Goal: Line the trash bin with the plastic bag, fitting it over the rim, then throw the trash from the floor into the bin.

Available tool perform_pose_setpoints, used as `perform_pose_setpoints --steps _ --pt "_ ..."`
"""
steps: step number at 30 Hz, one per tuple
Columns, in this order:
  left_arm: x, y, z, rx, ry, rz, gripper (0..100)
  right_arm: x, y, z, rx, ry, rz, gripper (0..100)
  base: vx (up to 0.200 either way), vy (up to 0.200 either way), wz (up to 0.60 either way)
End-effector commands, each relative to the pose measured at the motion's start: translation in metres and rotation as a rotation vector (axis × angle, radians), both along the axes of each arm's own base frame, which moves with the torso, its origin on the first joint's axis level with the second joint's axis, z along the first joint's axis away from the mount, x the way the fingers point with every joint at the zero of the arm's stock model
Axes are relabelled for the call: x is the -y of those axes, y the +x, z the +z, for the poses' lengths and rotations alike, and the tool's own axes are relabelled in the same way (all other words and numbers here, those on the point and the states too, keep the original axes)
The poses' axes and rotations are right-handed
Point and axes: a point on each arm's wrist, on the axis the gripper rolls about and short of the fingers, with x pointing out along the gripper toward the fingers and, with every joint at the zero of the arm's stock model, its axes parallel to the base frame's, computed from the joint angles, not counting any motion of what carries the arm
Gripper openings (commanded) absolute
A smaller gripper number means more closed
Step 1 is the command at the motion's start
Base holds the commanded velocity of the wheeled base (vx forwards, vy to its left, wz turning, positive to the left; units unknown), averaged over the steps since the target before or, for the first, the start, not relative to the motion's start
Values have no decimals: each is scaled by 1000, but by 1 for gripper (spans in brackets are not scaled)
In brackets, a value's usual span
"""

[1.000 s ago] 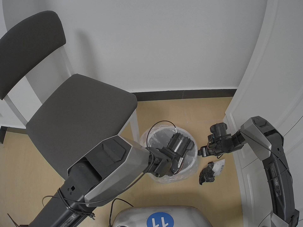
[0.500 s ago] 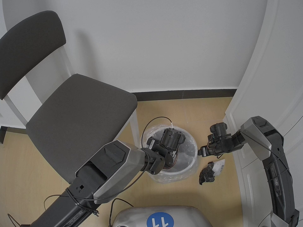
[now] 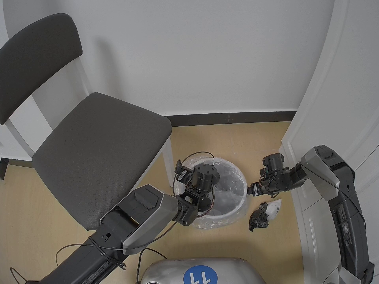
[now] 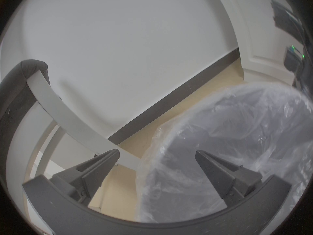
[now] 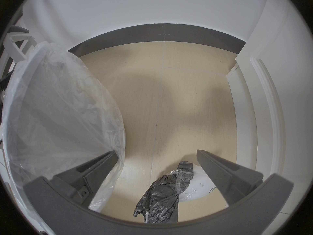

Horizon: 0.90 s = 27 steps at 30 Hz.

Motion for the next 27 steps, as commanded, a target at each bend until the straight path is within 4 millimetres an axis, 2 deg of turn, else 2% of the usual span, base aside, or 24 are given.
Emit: perform_pose_setpoints --steps 1,12,15,20,24,27 --pt "-8 3 -15 -16 42 36 100 0 0 0 1 -1 1 100 0 0 0" --pt "-10 6 -7 58 20 88 100 0 0 0 0 -1 -1 100 0 0 0" --pt "-19 4 -13 34 42 101 100 0 0 0 0 -1 -1 100 0 0 0" --pt "-27 6 -9 27 43 115 100 0 0 0 0 -1 -1 100 0 0 0" --pt "-21 3 -4 45 24 103 100 0 0 0 0 -2 0 100 0 0 0" --pt "-9 -4 -2 52 18 75 100 0 0 0 0 -4 2 100 0 0 0"
